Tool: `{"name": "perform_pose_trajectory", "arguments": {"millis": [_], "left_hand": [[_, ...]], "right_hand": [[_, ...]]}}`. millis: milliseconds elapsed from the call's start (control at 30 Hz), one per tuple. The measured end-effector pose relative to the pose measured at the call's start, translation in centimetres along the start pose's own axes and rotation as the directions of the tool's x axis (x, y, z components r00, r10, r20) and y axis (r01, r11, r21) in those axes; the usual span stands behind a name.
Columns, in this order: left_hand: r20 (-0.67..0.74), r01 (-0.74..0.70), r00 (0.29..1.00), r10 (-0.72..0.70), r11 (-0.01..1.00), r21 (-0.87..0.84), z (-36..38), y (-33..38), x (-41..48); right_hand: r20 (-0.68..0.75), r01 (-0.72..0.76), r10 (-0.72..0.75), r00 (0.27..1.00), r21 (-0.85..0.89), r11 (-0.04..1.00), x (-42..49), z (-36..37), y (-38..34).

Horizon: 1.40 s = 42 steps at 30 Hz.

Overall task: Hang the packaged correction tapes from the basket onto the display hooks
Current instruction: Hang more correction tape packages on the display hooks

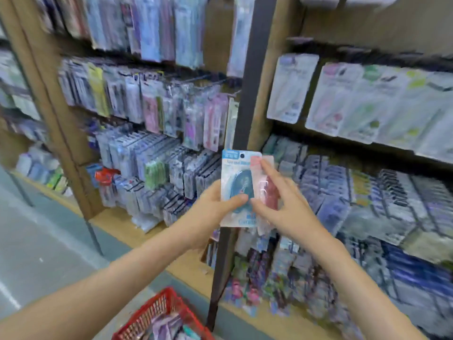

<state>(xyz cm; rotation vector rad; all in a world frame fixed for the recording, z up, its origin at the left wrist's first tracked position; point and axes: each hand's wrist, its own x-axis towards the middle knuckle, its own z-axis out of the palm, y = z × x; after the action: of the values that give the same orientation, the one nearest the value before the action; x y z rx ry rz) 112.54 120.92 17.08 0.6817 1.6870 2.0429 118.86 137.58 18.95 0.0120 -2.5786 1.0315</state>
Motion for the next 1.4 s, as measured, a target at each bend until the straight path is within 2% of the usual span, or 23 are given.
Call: {"name": "perform_pose_trajectory", "arguments": {"millis": [267, 500, 633, 767, 833, 967, 1033, 1200, 1400], "left_hand": [[0.078, -0.284, 0.957, 0.28, 0.958, 0.04, 5.1, 11.7, 3.2], [0.152, -0.424, 0.902, 0.404, 0.896, 0.131, 7.2, 19.4, 8.1], [0.089, -0.504, 0.863, 0.497, 0.858, 0.099, 5.7, 22.0, 11.1], [0.114, -0.555, 0.83, 0.546, 0.829, 0.072, 1.3, 23.9, 13.5], [0.121, -0.567, 0.82, 0.559, 0.822, 0.049, -0.4, 24.7, 14.8], [0.126, -0.599, 0.798, 0.589, 0.799, 0.058, -1.4, 25.9, 17.0], [0.108, -0.619, 0.783, 0.613, 0.785, 0.036, -1.2, 26.1, 17.7], [0.065, -0.636, 0.769, 0.636, 0.771, -0.024, -0.6, 25.9, 18.7], [0.055, -0.672, 0.739, 0.671, 0.741, -0.016, 0.1, 25.6, 18.9]], "right_hand": [[-0.177, 0.184, -0.215, 0.96, -0.173, 0.967, 2.8, -11.6, -6.7], [-0.324, 0.245, -0.345, 0.881, -0.31, 0.918, 7.8, -18.0, -10.4], [-0.375, 0.264, -0.38, 0.846, -0.325, 0.908, 12.2, -20.4, -11.9], [-0.396, 0.302, -0.43, 0.811, -0.346, 0.888, 17.9, -21.2, -13.4], [-0.414, 0.287, -0.447, 0.793, -0.394, 0.873, 20.7, -21.3, -14.0], [-0.472, 0.153, -0.353, 0.808, -0.411, 0.899, 24.4, -22.2, -14.4], [-0.488, 0.131, -0.358, 0.796, -0.438, 0.889, 25.0, -22.6, -14.3], [-0.427, 0.123, -0.387, 0.817, -0.527, 0.841, 24.5, -23.2, -14.1], [-0.352, 0.111, -0.398, 0.847, -0.615, 0.781, 24.1, -23.5, -14.6]]}}
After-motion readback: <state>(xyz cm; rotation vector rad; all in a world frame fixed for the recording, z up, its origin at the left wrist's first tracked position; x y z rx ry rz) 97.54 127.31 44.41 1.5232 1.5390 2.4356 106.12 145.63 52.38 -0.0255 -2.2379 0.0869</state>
